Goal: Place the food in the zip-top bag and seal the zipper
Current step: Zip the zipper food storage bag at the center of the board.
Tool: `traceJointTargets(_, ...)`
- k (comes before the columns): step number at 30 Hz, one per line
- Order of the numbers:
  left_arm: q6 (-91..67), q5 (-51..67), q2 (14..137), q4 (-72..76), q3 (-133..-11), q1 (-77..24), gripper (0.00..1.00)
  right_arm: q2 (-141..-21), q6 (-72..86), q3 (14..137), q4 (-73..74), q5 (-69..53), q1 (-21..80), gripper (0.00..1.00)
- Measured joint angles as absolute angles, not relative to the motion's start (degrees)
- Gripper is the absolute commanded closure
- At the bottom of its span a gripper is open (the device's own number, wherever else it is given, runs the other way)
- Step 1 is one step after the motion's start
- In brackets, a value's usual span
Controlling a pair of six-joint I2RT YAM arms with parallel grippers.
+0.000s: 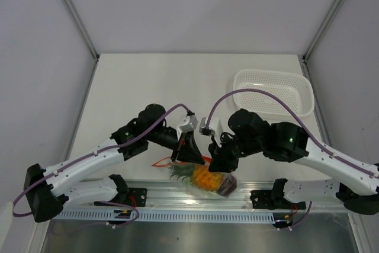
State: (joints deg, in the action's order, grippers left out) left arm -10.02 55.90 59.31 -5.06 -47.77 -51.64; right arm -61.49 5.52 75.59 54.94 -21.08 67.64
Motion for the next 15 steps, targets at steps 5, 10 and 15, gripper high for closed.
traceJointTargets(5, -10.0, 50.3, 56.9, -8.6, -47.8, -51.6, 0.99, -59.7, 7.2, 74.8, 53.9, -17.1, 67.6, 0.47)
traceJointTargets(10, -10.6, 46.4, 55.1, -9.8, -47.4, -51.6, 0.99, -55.7, 7.9, 69.2, 49.6, -16.3, 65.6, 0.44)
traceJointTargets(15, -11.9, 45.0, 53.9, -8.7, -45.4, -51.6, 0.99, -52.4, 8.1, 60.9, 43.0, -19.4, 61.1, 0.47)
